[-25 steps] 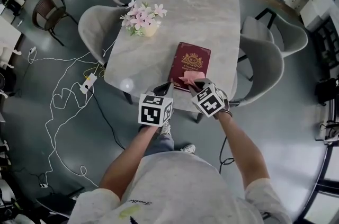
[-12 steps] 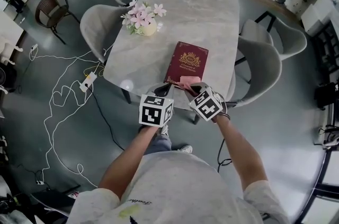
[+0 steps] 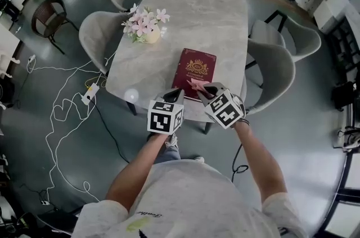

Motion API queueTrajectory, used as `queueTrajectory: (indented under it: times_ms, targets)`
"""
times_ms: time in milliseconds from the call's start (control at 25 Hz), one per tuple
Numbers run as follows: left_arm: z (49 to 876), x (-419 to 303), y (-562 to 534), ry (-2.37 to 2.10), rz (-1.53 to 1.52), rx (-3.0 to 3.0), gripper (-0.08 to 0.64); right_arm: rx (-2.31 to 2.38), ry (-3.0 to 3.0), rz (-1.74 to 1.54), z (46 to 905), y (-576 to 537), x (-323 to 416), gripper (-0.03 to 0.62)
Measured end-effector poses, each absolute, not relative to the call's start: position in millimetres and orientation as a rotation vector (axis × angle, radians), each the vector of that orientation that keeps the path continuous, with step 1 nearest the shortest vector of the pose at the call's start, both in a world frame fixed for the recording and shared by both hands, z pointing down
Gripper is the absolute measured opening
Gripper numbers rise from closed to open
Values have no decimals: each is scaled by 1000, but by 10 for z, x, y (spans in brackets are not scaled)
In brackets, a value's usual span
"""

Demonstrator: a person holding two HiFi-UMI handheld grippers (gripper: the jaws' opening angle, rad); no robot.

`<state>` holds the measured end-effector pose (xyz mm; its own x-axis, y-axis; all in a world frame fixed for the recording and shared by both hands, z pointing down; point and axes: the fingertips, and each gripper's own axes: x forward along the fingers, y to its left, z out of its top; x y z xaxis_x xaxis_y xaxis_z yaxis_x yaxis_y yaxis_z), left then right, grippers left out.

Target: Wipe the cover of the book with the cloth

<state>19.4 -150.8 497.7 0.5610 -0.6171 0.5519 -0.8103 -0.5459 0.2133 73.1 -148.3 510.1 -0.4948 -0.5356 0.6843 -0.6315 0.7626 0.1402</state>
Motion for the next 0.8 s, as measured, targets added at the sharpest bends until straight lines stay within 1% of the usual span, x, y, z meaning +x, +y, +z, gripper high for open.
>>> queueTrajectory:
  times_ms: [360,800]
  targets:
    - [5025,265,-1833,-1097,600,2369,8,922,-2199,107,4796,-1914,807,18]
    - [5055,219,-2290,-1065,591,2375,8,943,-2162,75,4767,-2590,788,18]
